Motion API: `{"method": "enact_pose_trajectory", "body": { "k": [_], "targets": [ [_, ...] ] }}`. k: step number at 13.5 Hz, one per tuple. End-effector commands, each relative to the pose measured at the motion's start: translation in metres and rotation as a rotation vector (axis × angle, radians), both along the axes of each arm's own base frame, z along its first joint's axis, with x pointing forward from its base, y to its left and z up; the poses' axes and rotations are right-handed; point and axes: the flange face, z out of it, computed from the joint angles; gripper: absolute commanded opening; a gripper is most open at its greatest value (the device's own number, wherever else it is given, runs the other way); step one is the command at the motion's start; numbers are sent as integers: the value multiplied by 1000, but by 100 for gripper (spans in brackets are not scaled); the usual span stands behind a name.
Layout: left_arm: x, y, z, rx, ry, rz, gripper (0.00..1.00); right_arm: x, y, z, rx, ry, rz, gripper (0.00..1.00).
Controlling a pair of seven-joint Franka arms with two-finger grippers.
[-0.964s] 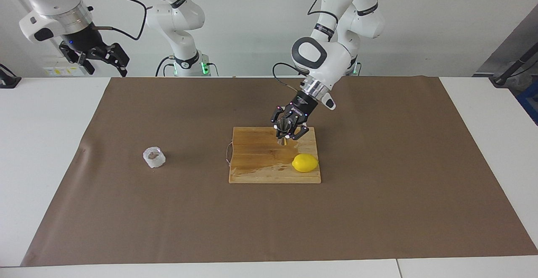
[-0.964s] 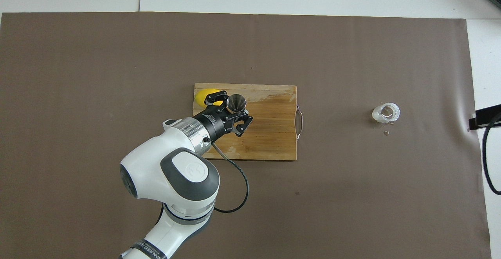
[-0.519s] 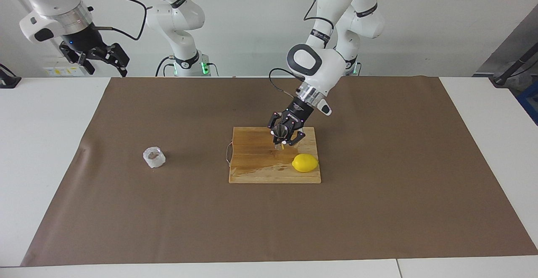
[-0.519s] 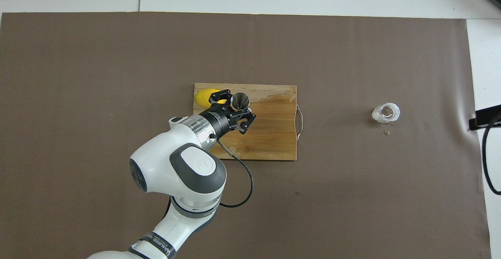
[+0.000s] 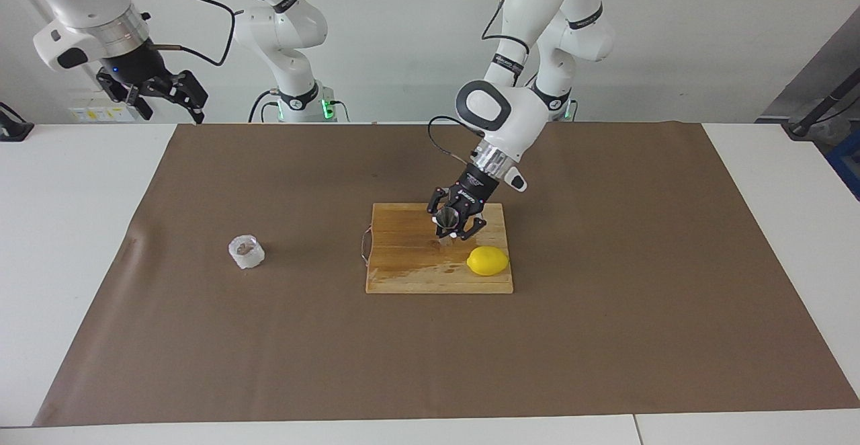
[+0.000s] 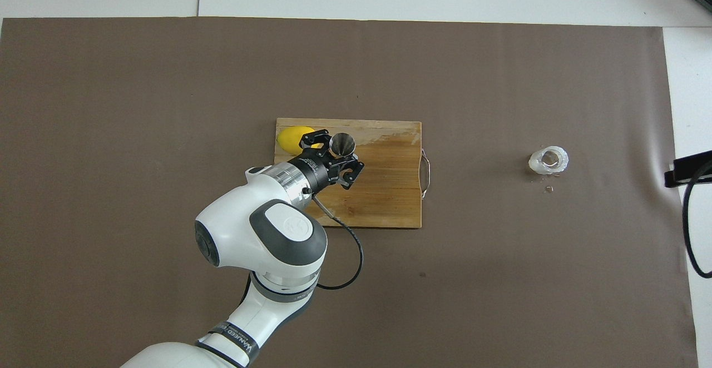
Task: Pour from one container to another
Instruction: 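Lower the metal cup onto the board beside the lemon and open the left gripper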
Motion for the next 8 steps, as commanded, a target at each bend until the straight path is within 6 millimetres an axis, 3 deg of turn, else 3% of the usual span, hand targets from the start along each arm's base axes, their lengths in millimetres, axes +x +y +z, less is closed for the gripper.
{"method": "enact_pose_trajectory", "body": {
  "k": [1,8],
  "targets": [
    [6,-5,-5,1,1,35,0,-9,-4,0,-10,-14,-6,100],
    [16,-8,-20,14,9,42,0,-10,-4,-3,-10,-8,-5,100]
  ]
}}
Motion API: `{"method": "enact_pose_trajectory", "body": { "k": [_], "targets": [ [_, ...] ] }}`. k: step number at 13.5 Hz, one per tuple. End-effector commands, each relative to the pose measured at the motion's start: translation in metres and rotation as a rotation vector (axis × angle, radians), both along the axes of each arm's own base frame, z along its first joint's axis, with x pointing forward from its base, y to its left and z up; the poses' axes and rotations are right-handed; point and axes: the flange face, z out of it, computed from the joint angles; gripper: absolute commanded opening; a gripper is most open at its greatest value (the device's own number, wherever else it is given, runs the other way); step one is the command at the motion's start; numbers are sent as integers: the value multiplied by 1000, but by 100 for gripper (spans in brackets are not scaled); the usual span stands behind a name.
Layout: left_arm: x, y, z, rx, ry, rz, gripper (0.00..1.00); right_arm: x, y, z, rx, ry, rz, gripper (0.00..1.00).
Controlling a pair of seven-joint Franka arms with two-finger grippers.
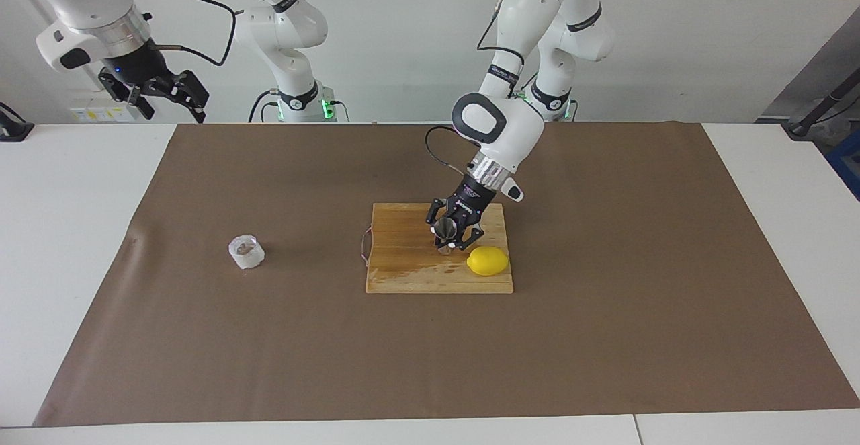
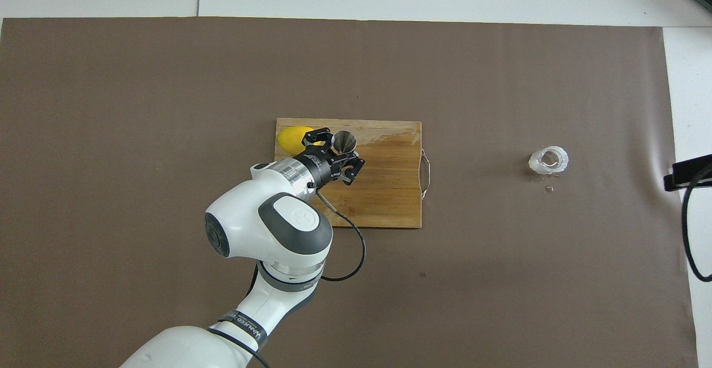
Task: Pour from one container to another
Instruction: 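Lower the metal cup onto the board beside the lemon and open the left gripper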
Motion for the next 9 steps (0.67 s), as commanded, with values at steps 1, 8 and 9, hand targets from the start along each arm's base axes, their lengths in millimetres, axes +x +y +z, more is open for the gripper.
{"method": "enact_pose_trajectory", "body": {
  "k": [1,8,9],
  "targets": [
    [7,-6,-3,-4,-4,31,0,-7,-3,0,-10,-14,-6,100],
    [6,-5,-6,-28,17,66,0,-7,-3,0,-10,-14,-6,100],
    [6,-5,-6,-28,17,69,0,-7,-3,0,-10,-14,-6,100]
  ]
}}
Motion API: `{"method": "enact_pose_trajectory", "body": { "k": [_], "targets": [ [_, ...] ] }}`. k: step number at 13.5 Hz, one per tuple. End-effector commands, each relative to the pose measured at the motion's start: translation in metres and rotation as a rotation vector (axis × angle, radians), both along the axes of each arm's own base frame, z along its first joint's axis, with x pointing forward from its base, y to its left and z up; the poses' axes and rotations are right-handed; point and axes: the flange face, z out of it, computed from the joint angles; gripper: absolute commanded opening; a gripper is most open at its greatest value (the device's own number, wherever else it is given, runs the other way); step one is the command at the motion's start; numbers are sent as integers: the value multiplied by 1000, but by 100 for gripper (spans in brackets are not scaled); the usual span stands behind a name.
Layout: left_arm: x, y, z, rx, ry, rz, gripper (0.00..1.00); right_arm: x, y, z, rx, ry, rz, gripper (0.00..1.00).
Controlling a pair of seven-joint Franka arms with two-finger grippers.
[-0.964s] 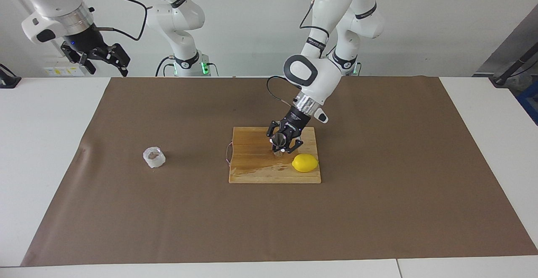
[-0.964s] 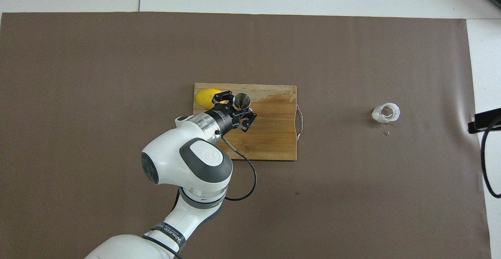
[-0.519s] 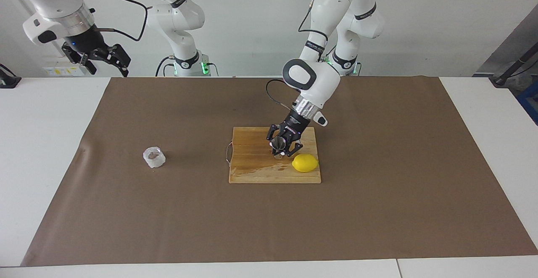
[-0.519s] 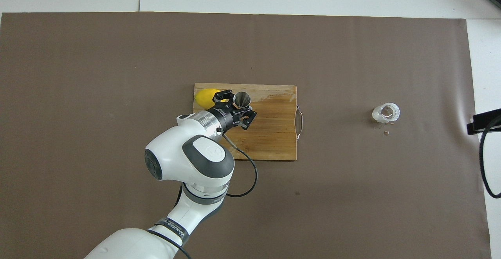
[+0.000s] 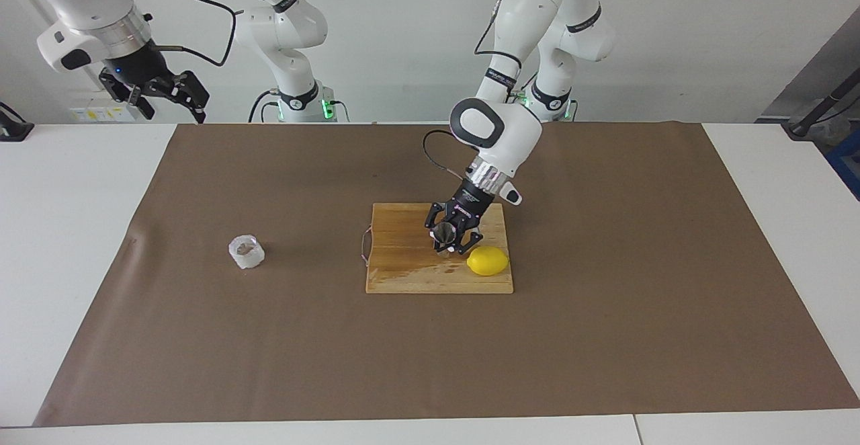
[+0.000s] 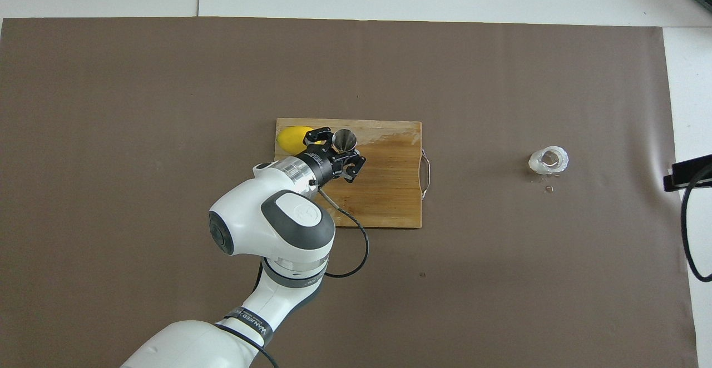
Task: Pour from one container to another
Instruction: 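Lower the metal cup onto the board beside the lemon and open the left gripper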
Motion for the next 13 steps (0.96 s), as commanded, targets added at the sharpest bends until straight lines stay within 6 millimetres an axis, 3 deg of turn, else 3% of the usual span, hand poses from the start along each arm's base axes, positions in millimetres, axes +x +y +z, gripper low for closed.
{"method": "enact_pose_trajectory", "body": {
  "k": [1,10,13],
  "targets": [
    [3,-3,0,-7,0,36,0,-7,-3,0,-10,-15,-6,100],
    [1,-5,-7,2,7,32,1,-8,-4,0,-15,-15,-5,100],
    [1,-5,-6,2,7,33,12,-8,-4,0,-16,-18,-5,100]
  ]
}}
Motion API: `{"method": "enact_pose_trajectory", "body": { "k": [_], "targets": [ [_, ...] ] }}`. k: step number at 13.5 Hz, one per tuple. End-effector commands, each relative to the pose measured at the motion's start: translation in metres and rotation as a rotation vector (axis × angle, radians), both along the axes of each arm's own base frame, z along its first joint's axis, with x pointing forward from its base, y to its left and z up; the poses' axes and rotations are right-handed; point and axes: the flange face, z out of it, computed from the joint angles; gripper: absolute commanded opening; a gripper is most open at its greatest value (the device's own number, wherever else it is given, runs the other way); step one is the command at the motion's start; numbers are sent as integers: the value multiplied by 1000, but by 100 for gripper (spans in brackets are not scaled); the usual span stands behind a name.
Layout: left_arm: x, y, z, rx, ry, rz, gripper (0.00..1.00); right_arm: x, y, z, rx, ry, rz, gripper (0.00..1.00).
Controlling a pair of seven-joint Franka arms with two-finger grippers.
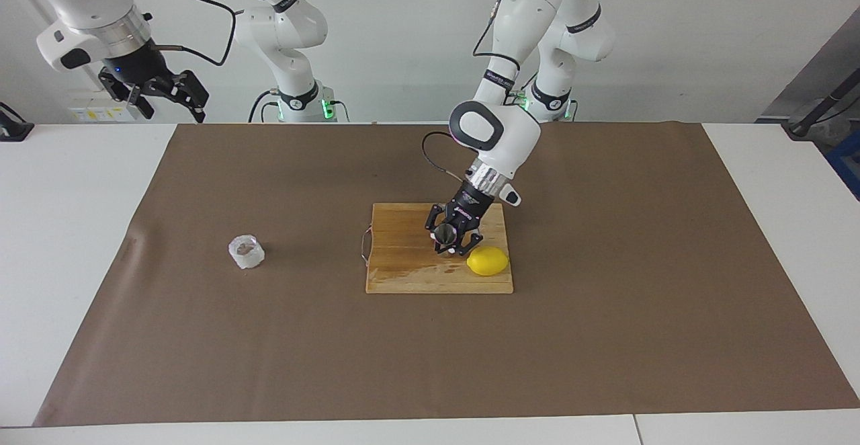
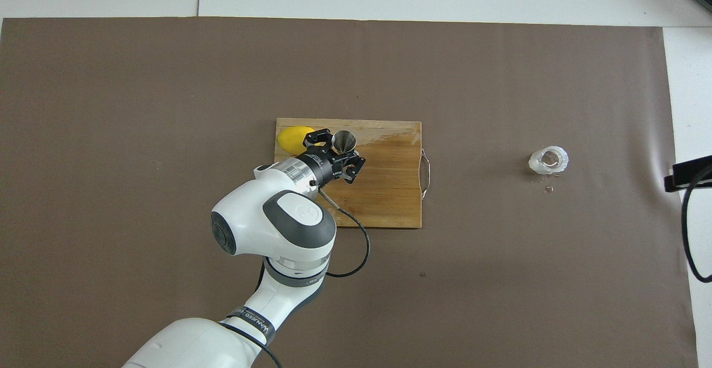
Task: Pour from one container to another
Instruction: 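Lower the metal cup onto the board beside the lemon and open the left gripper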
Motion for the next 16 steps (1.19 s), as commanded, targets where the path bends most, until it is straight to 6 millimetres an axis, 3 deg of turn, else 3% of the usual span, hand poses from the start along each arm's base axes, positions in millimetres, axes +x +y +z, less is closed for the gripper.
{"method": "enact_pose_trajectory", "body": {
  "k": [1,7,16],
  "targets": [
    [2,-4,0,-4,-3,26,13,-7,-4,0,-11,-17,-5,100],
    [3,-4,2,-1,-7,21,37,-8,-7,0,-11,-18,-10,100],
    [2,-2,13,-11,-20,22,49,-8,-7,0,-11,-18,-10,100]
  ]
}}
